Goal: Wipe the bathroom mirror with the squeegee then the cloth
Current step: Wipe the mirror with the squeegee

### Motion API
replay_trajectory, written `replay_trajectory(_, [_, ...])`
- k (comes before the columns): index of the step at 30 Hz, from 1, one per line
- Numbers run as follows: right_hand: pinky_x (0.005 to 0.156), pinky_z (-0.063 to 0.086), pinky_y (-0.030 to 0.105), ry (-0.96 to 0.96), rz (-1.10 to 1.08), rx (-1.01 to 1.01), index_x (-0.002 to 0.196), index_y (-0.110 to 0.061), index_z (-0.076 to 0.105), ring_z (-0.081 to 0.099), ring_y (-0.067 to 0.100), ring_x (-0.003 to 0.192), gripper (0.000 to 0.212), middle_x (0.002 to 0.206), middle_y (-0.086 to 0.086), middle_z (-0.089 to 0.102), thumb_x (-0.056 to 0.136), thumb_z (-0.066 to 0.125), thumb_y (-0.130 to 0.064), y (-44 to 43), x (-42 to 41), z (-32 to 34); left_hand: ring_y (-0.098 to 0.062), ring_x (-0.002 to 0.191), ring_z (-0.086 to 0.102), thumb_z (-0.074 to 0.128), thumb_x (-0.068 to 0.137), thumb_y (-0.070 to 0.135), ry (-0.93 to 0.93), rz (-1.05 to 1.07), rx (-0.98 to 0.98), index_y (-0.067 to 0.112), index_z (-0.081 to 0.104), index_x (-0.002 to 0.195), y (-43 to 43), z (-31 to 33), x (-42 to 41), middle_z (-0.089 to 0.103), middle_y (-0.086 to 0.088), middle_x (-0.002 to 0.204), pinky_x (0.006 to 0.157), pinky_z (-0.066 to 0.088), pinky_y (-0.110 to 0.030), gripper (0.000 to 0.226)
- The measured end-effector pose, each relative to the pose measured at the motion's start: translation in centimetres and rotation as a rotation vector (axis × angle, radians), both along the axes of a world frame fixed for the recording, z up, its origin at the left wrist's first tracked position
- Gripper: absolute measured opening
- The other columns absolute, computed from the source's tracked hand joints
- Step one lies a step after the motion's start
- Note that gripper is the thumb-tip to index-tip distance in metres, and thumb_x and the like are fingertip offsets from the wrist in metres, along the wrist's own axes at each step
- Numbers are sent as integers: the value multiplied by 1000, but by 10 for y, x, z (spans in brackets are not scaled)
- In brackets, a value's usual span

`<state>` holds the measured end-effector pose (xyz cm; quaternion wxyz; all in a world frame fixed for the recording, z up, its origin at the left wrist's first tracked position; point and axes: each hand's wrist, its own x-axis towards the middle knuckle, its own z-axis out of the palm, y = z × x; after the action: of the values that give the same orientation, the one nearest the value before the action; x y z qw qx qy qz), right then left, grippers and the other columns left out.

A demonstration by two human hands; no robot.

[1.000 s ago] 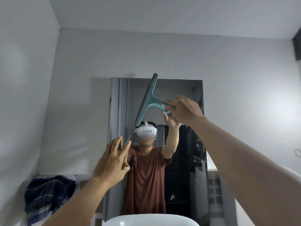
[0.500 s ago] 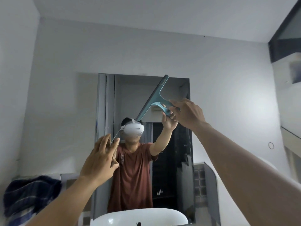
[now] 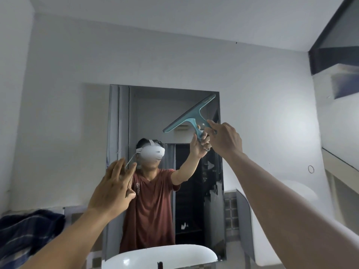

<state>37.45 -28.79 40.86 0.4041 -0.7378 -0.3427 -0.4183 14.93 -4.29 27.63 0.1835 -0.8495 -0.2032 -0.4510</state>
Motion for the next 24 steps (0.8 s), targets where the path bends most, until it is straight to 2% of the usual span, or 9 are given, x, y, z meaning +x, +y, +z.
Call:
replay_trajectory(5, [80, 51, 39, 68, 11, 67, 142, -35, 54, 63, 31, 101, 40, 119, 7, 62, 105, 38, -37, 8, -10, -12, -42, 139, 35, 91, 60, 33, 2, -2, -3, 16, 40, 150, 0, 0, 1, 36, -21, 150, 95, 53, -54, 105])
replay_trajectory(11, [76, 51, 39, 158, 57, 179, 137, -31, 58, 63, 29, 95, 36, 107, 7, 65, 106, 40, -37, 21, -21, -39, -43, 139, 33, 91, 60, 33, 11, 8, 2, 15, 40, 150, 2, 0, 0, 36, -22, 149, 95, 53, -56, 105])
replay_trajectory(15, [70, 45, 35, 221, 82, 220, 134, -30, 59, 61, 25, 86, 36, 100, 5, 65, 105, 40, -42, 28, -24, -52, -44, 139, 31, 91, 62, 33, 8, 18, 13, 15, 39, 151, 3, -1, 1, 34, -23, 150, 99, 49, -57, 105])
replay_trajectory(19, [77, 52, 37, 245, 119, 249, 129, -30, 61, 65, 25, 94, 34, 97, 3, 70, 104, 40, -43, 36, -35, -64, -45, 140, 31, 88, 65, 31, 3, 27, 23, 13, 38, 151, 3, -4, 2, 32, -24, 151, 105, 44, -57, 101])
replay_trajectory(24, [78, 52, 38, 303, 145, 285, 117, -26, 63, 66, 25, 94, 28, 94, 2, 71, 104, 42, -40, 48, -56, -78, -45, 138, 34, 85, 68, 31, 9, 23, 35, 11, 38, 150, 2, -27, -5, 33, -25, 151, 108, 42, -56, 97])
